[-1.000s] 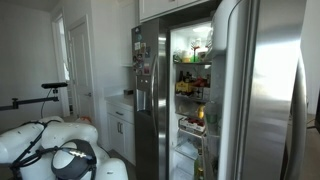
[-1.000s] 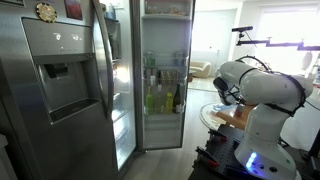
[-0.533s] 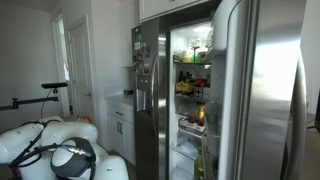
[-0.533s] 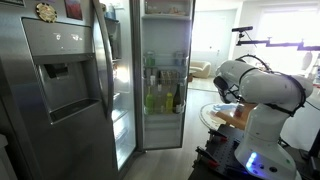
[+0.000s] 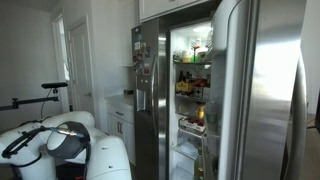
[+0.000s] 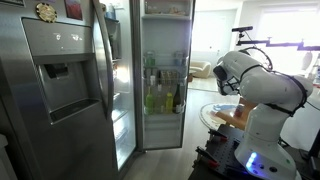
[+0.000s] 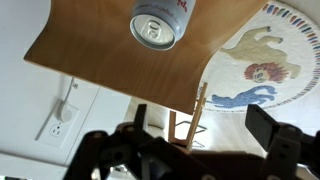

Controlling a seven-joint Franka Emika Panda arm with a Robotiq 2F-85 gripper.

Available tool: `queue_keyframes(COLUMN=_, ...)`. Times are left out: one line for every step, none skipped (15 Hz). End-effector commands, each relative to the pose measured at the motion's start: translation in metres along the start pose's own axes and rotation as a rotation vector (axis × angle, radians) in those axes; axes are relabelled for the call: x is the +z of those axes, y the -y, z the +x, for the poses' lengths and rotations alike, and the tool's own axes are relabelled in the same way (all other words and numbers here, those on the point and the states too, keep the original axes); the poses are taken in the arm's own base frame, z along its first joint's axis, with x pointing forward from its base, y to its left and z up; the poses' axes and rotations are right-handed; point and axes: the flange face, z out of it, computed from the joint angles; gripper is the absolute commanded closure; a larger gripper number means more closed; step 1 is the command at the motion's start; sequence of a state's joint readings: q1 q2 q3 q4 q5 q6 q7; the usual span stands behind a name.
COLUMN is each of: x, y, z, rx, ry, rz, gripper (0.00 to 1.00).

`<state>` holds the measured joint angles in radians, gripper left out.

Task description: Remove the pink can from the fridge and put it on the glass table

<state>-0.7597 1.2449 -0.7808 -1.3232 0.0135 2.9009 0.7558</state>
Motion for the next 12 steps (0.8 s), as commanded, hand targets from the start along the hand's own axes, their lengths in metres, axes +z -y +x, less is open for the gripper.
queue_keyframes(x=-0.046, y=-0.005, z=0.005, rx=-0.078, ry=0.047, rz=0.076, gripper=0.0)
queue_keyframes(x=-0.058, y=-0.005, z=0.005, rx=-0.107, ry=0.052, rz=0.098, gripper=0.0)
queue_keyframes(x=-0.07, y=-0.007, z=0.005, rx=-0.135, ry=0.056, rz=0.114, gripper=0.0)
queue_keyframes(x=-0.083, y=-0.008, z=0.006, rx=-0.167, ry=0.058, rz=0.132, gripper=0.0)
queue_keyframes(x=-0.096, y=-0.01, z=0.007, rx=-0.19, ry=0.062, rz=0.15, gripper=0.0)
queue_keyframes(x=-0.109, y=-0.011, z=0.005, rx=-0.209, ry=0.063, rz=0.17, gripper=0.0)
queue_keyframes(x=-0.122, y=-0.013, z=0.005, rx=-0.223, ry=0.061, rz=0.186, gripper=0.0)
queue_keyframes(x=-0.136, y=-0.015, z=0.004, rx=-0.238, ry=0.056, rz=0.206, gripper=0.0)
queue_keyframes(x=-0.148, y=-0.017, z=0.002, rx=-0.246, ry=0.053, rz=0.22, gripper=0.0)
queue_keyframes(x=-0.162, y=-0.018, z=0.0, rx=-0.26, ry=0.054, rz=0.238, gripper=0.0)
queue_keyframes(x=-0.174, y=-0.019, z=-0.004, rx=-0.267, ry=0.054, rz=0.255, gripper=0.0)
queue_keyframes(x=-0.188, y=-0.021, z=-0.007, rx=-0.277, ry=0.053, rz=0.272, gripper=0.0)
